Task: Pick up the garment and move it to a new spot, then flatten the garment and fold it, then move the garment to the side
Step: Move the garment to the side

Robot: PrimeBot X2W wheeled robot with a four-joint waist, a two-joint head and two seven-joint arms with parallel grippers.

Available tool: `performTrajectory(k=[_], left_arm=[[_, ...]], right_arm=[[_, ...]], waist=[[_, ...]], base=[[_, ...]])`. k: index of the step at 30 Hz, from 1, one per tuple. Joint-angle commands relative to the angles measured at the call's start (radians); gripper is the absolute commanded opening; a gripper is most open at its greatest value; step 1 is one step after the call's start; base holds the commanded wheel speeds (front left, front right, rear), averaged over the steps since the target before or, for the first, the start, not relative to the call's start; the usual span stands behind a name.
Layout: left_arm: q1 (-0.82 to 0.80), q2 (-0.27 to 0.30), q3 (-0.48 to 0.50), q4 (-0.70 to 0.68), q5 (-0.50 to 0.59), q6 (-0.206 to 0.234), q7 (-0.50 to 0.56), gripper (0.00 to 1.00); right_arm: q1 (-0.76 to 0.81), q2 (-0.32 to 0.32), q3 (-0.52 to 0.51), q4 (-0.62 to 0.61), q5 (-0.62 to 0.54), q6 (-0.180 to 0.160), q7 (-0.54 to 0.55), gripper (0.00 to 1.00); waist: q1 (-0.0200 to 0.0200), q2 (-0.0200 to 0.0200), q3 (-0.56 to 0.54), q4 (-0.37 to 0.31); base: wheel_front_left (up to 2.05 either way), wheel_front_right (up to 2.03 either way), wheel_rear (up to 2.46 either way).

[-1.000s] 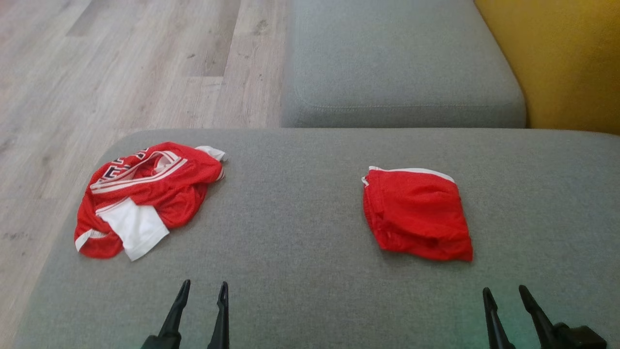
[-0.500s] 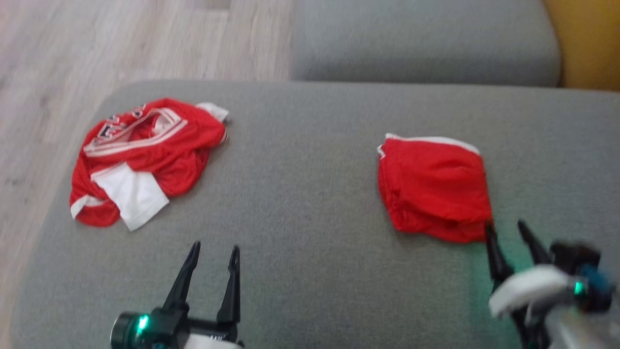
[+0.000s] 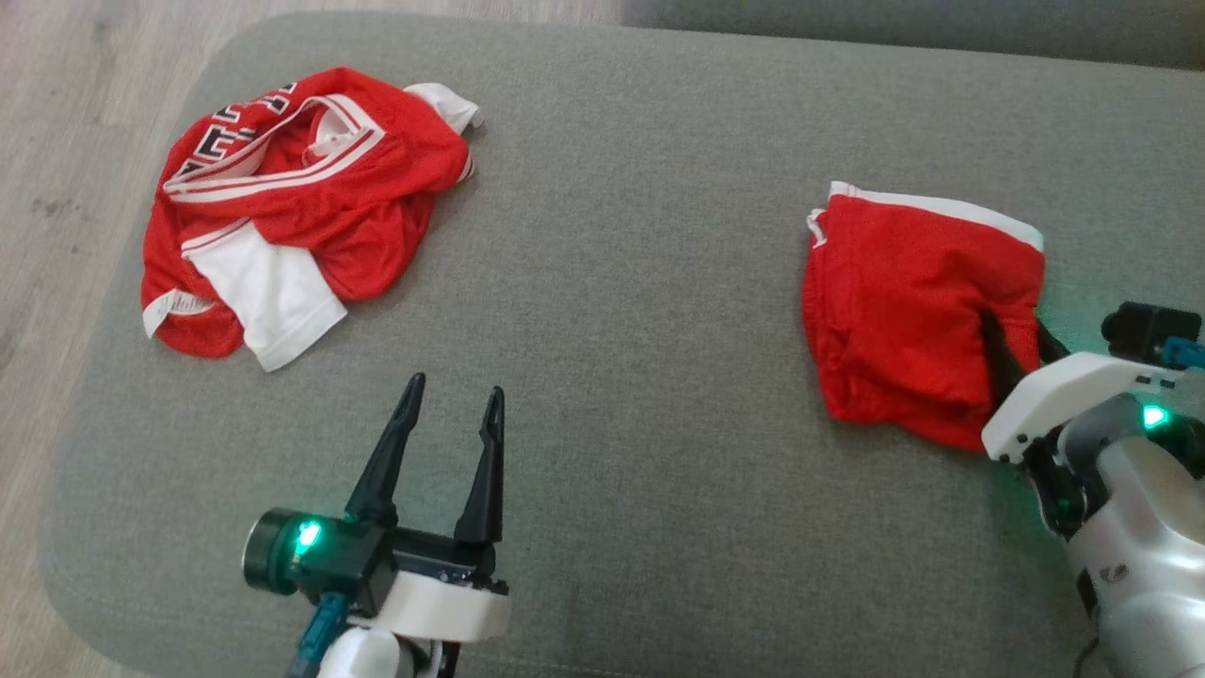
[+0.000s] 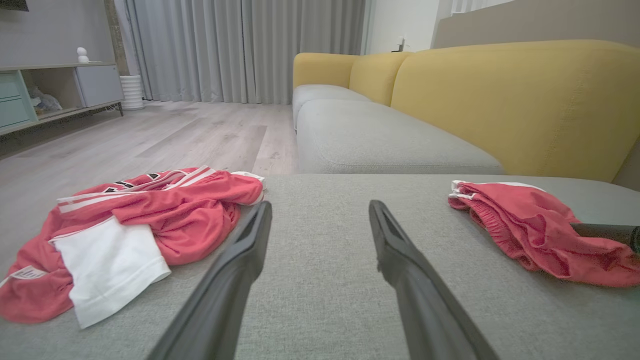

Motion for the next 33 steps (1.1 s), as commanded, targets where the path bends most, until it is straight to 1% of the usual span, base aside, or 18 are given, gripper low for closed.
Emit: performTrajectory(k=[1, 4, 6, 8, 11, 12, 14, 18, 21, 26, 28, 29, 30, 31, 33], left_arm=[[-0.037, -0.001, 0.035, -0.032, -0.009, 0.012, -0.005, 1.0], [-0.033, -0.001, 0.046, -0.036, -0.007, 0.02, -0.005, 1.0], [-0.032, -0.001, 0.053, -0.042, -0.004, 0.019, -0.005, 1.0], [-0.033, -0.001, 0.061, -0.052, -0.001, 0.018, -0.005, 1.0], [-0.046, -0.001, 0.073, -0.066, 0.002, 0.012, -0.005, 1.0], [-0.046, -0.001, 0.073, -0.066, 0.002, 0.012, -0.005, 1.0], [-0.066, -0.001, 0.077, -0.076, 0.004, 0.01, -0.005, 1.0], [-0.117, -0.001, 0.071, -0.101, 0.006, 0.006, -0.005, 1.0], [-0.162, -0.001, 0.061, -0.112, 0.016, -0.003, -0.005, 1.0], [-0.225, -0.001, 0.057, -0.114, 0.031, -0.015, -0.005, 1.0], [-0.239, -0.001, 0.053, -0.109, 0.029, -0.019, -0.005, 1.0], [-0.245, -0.001, 0.05, -0.105, 0.028, -0.022, -0.005, 1.0], [-0.25, -0.001, 0.048, -0.1, 0.026, -0.024, -0.005, 1.0], [-0.253, -0.001, 0.046, -0.094, 0.023, -0.025, -0.005, 1.0], [-0.253, -0.001, 0.042, -0.083, 0.017, -0.024, -0.005, 1.0]], right_arm=[[-0.02, -0.008, 0.043, -0.019, 0.034, 0.007, 0.0, 0.0], [-0.024, -0.036, 0.076, -0.021, 0.057, 0.007, -0.028, 0.0], [-0.029, -0.072, 0.105, -0.026, 0.062, 0.007, -0.031, 0.0], [-0.038, -0.123, 0.142, -0.035, 0.051, 0.007, -0.025, 0.0], [-0.058, -0.217, 0.198, -0.048, 0.022, 0.007, -0.002, 0.0], [-0.058, -0.217, 0.198, -0.048, 0.022, 0.007, -0.002, 0.0], [-0.075, -0.282, 0.219, -0.06, 0.015, 0.007, 0.013, 0.0], [-0.111, -0.415, 0.231, -0.078, 0.012, 0.007, 0.03, 0.0], [-0.142, -0.5, 0.224, -0.077, 0.01, 0.007, 0.029, 0.0], [-0.211, -0.595, 0.205, -0.055, -0.034, 0.007, 0.03, 0.0], [-0.24, -0.628, 0.202, -0.044, -0.076, 0.007, 0.025, 0.0], [-0.253, -0.64, 0.201, -0.039, -0.102, 0.007, 0.02, 0.21], [-0.265, -0.646, 0.195, -0.03, -0.122, 0.007, 0.016, 0.47], [-0.275, -0.646, 0.185, -0.018, -0.141, 0.007, 0.012, 1.0], [-0.287, -0.63, 0.165, 0.007, -0.17, 0.007, 0.007, 1.0]], waist=[[-0.0003, 0.0, 0.013, 0.003], [-0.0003, 0.0, 0.013, -0.02], [-0.0003, 0.0, 0.018, -0.045], [-0.0003, 0.0, 0.031, -0.078], [-0.0003, 0.0, 0.066, -0.128], [-0.0003, 0.0, 0.066, -0.128], [-0.0003, 0.0, 0.094, -0.156], [-0.0003, 0.0, 0.159, -0.195], [-0.0003, 0.0, 0.214, -0.208], [-0.0003, 0.0, 0.277, -0.215], [-0.0003, 0.0, 0.285, -0.212], [-0.0003, 0.0, 0.286, -0.211], [-0.0003, 0.0, 0.283, -0.208], [-0.0003, 0.0, 0.276, -0.205], [-0.0003, 0.0, 0.255, -0.201]], base=[[0.0, 0.0, 0.0], [0.0, 0.0, 0.0], [0.0, 0.0, 0.0], [0.0, 0.0, 0.0], [0.0, 0.0, 0.0], [0.0, 0.0, 0.0], [0.0, 0.0, 0.0], [0.0, 0.0, 0.0], [0.0, 0.0, 0.0], [0.0, 0.0, 0.0], [0.0, 0.0, 0.0], [0.0, 0.0, 0.0], [0.0, 0.0, 0.0], [0.0, 0.0, 0.0], [0.0, 0.0, 0.0]])
